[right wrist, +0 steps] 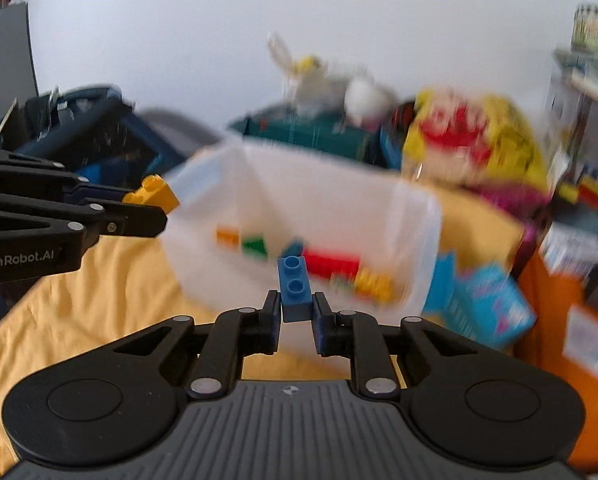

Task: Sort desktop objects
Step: 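Carry the yellow and blue bricks over the white bin and open both tools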

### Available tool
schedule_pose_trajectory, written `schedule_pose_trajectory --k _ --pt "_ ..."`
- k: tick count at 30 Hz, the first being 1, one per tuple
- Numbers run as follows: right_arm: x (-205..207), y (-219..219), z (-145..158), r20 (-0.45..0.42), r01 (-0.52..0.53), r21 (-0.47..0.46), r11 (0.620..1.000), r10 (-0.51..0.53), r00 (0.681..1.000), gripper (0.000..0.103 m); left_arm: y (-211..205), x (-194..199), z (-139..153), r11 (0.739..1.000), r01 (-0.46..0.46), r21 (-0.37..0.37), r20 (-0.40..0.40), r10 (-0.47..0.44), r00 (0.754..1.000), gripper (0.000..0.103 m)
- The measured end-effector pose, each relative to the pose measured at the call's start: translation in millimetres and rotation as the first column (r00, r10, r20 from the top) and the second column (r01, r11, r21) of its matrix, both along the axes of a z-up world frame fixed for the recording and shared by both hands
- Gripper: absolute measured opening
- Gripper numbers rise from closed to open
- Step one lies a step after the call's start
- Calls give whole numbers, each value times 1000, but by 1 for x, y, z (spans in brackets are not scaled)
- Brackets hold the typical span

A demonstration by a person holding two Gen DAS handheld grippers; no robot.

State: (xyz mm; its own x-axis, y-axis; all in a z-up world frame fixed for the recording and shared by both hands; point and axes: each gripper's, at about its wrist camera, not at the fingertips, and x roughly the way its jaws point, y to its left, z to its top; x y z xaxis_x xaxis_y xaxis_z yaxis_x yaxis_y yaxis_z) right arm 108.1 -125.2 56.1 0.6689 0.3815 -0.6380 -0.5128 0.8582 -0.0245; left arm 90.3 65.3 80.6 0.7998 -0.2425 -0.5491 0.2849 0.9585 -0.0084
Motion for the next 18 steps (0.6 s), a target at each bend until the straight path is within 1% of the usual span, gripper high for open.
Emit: schedule_pose_trajectory --k 3,5,7,8,9,10,13,14,16,17,18 --pt "14 4 32 39 10 15 1000 -11 999 19 -6 19 22 999 6 51 50 -9 999 17" --pt "26 9 44 68 24 5 1000 -24 997 19 -7 37 31 999 8 49 61 -11 998 17" --pt "38 15 49 94 32 -6 999 -31 995 19 -9 62 31 999 -9 38 42 7 999 17" --pt "45 18 48 99 42 -19 999 -40 994 19 -8 75 28 1000 -19 21 16 19 1000 17" --pt "52 20 46 100 51 -27 998 -48 994 19 -9 84 23 999 -29 22 -5 29 1000 17" --pt "57 20 42 94 59 -33 998 -56 994 19 -9 92 15 998 -38 44 -23 39 999 17" --pt "75 23 19 27 94 -48 994 -93 995 19 -15 113 -18 989 -51 136 -90 63 994 17" --pt "79 24 11 6 103 -60 993 -103 995 19 -16 117 -30 987 -56 148 -115 74 991 17" --pt "85 24 -3 -26 109 -57 992 -110 994 20 -14 122 -48 988 -58 143 -162 81 983 17" --pt "89 25 -11 -45 118 -71 990 -121 992 20 -13 123 -56 987 -61 145 -181 87 980 18" --pt "91 25 -16 -60 121 -74 990 -126 990 26 -14 123 -62 987 -68 145 -191 95 977 19"
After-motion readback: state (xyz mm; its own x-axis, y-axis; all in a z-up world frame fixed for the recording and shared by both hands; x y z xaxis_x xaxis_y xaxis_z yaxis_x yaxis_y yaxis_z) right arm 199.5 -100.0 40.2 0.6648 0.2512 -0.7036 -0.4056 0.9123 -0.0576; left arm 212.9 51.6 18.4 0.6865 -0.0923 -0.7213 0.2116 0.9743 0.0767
